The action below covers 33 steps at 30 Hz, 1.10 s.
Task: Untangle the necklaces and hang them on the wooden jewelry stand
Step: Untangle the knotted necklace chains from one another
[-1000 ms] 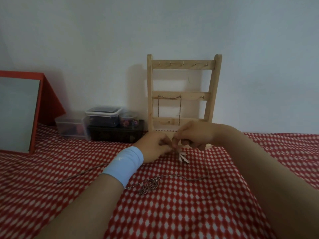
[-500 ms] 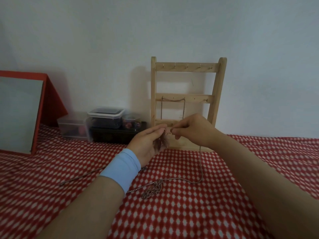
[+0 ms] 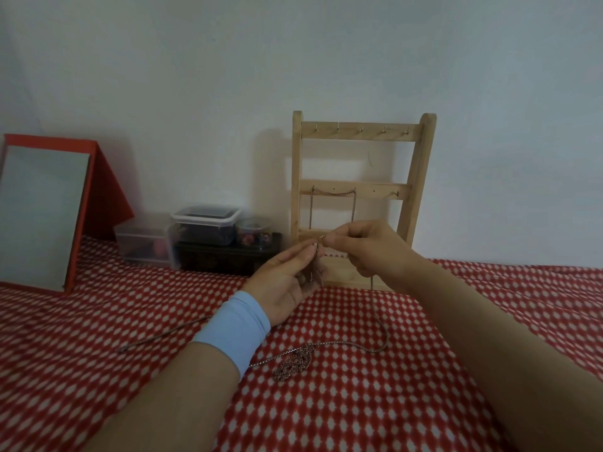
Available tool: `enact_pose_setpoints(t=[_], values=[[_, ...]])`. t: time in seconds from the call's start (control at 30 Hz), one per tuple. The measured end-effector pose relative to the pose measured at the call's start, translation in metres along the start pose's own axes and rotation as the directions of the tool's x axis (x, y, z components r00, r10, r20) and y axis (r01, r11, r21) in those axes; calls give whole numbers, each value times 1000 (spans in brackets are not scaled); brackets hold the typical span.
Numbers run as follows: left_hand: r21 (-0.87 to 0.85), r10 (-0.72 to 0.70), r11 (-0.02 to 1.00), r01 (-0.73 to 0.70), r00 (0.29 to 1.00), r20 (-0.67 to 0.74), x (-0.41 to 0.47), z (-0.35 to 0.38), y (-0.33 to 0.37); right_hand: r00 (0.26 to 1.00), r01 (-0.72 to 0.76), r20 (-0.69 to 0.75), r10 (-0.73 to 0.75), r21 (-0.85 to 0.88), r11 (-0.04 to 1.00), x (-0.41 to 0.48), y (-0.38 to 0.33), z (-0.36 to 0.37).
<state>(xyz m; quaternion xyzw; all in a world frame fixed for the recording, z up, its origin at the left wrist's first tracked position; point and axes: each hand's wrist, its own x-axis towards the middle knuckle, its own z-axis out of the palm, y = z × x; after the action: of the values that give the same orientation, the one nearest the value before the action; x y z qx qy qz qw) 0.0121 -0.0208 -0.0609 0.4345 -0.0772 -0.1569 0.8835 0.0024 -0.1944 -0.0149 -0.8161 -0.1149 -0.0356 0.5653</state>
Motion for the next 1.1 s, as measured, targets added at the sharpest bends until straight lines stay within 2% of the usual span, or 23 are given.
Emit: enact_pose_setpoints(t=[0.2, 0.67, 1.0, 1.1], values=[[12, 42, 999, -42, 999, 0, -1, 0, 1, 993, 118, -10, -120, -109, 987, -1, -1, 0], [70, 87, 994, -86, 996, -13, 3, -2, -2, 983, 179, 1, -183, -210, 961, 5, 2, -1], [263, 207, 947, -183, 976, -66, 3, 1, -5, 973, 214, -9, -231, -341, 915, 4, 4, 4], [460, 348, 844, -277, 934, -76, 4, -2, -5, 969, 223, -10, -246, -388, 894, 5, 2, 6]])
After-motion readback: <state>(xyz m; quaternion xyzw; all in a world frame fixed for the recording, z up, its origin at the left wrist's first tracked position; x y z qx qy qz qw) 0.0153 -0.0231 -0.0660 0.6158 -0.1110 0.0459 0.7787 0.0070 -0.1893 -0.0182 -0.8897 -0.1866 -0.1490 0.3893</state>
